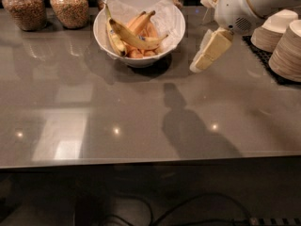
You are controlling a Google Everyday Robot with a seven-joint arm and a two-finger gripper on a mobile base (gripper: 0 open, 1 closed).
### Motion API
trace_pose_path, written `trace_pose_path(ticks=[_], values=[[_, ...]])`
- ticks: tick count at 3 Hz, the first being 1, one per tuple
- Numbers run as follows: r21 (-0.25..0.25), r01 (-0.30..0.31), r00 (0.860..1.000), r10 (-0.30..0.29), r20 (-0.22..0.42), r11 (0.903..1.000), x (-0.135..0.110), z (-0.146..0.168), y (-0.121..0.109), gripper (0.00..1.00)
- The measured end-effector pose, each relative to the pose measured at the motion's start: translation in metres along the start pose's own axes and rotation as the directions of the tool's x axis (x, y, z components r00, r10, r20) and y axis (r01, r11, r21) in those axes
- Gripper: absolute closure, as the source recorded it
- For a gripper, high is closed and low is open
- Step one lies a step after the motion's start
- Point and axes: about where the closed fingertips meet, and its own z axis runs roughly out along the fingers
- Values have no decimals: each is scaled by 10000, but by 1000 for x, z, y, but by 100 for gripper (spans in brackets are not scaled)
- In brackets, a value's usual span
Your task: Pick banana from white bowl
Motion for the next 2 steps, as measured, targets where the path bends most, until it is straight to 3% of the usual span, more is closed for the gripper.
trace_pose_path(ticks=[1,2], values=[[139,246,9992,-251,310,9996,-7,11,-8,0],[531,393,9920,-454,1176,9978,-28,43,-35,0]])
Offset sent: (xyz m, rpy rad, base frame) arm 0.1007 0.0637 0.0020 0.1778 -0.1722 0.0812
